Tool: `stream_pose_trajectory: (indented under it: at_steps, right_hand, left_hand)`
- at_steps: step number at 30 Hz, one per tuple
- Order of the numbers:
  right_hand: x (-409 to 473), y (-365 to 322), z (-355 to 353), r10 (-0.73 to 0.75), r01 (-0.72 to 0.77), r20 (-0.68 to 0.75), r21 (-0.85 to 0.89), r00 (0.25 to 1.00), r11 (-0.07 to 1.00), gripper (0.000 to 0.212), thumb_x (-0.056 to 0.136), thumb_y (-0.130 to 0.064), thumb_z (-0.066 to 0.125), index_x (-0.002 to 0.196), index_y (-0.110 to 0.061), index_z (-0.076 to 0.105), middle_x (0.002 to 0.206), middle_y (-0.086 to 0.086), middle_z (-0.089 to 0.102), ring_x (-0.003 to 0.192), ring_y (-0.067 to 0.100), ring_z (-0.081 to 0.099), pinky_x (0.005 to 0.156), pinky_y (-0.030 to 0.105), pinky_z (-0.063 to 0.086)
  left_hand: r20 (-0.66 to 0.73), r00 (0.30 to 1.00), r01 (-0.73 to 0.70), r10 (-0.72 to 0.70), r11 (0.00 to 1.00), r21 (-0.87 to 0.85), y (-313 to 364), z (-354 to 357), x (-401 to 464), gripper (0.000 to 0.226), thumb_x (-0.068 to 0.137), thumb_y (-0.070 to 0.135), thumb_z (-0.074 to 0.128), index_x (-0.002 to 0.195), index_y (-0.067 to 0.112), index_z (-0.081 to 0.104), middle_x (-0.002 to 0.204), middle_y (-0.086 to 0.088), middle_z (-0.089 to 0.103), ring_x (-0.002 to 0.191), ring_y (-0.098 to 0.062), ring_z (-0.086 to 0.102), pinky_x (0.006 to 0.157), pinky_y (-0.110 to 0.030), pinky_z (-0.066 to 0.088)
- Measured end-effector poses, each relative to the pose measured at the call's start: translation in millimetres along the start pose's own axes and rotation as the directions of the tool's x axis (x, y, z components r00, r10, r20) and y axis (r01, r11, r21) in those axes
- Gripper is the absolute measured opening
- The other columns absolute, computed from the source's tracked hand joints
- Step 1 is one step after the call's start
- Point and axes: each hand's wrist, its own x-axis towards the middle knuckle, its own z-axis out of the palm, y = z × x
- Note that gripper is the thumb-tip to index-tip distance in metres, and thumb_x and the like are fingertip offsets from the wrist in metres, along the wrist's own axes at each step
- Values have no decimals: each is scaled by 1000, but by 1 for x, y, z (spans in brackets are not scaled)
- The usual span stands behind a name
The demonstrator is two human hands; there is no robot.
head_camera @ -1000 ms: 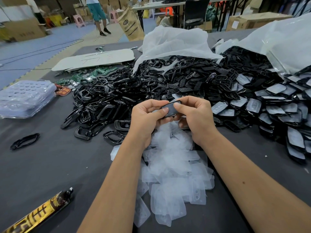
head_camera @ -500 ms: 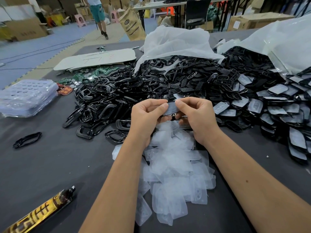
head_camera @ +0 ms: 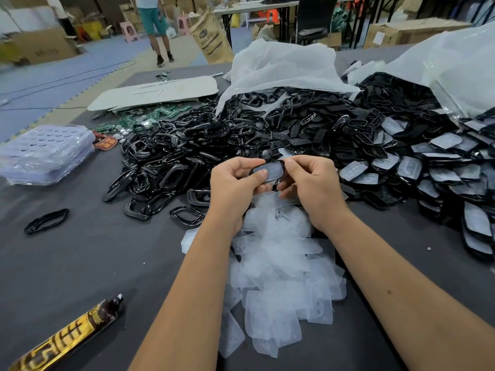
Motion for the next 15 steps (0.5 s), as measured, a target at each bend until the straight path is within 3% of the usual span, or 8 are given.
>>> stream_pose_trajectory:
  at_steps: [3,7,11,15]
  right_hand:
    - [1,1,0,5,-5,3,0,1000,1000,28,105,-17,58,85,-4,73,61,9,65,53,17,62,45,27,52]
    - [-1,3,-1,-51,51,1,-77,999,996,13,94,-15,75,85,-6,73,60,5,68,50,16,62,46,27,51]
    - [1,4,-2,-30,29,-17,-72,999,997,14,96,-8,72,82,-7,73,57,4,67,47,15,63,43,24,49]
    - [-1,4,0,-112,108,-13,-183,994,977,17,96,-10,70,80,-11,72,57,3,68,48,18,67,44,29,52]
  left_hand:
    - [4,1000,-11,11,1000,2,1,0,-1,20,90,-13,68,96,5,73,77,-8,75,56,-14,69,53,-18,53]
    - [53,998,-21,22,1000,-13,2,1,-2,19,90,-15,67,97,2,72,73,-6,74,56,-13,69,54,-17,53]
    - [63,998,21,-20,1000,-14,2,0,-1,21,89,-15,67,100,2,73,72,-6,74,54,-15,68,53,-19,53]
    - [80,995,66,-64,997,-24,2,-5,1,22,89,-13,67,101,4,73,70,-4,73,54,-15,67,51,-20,51]
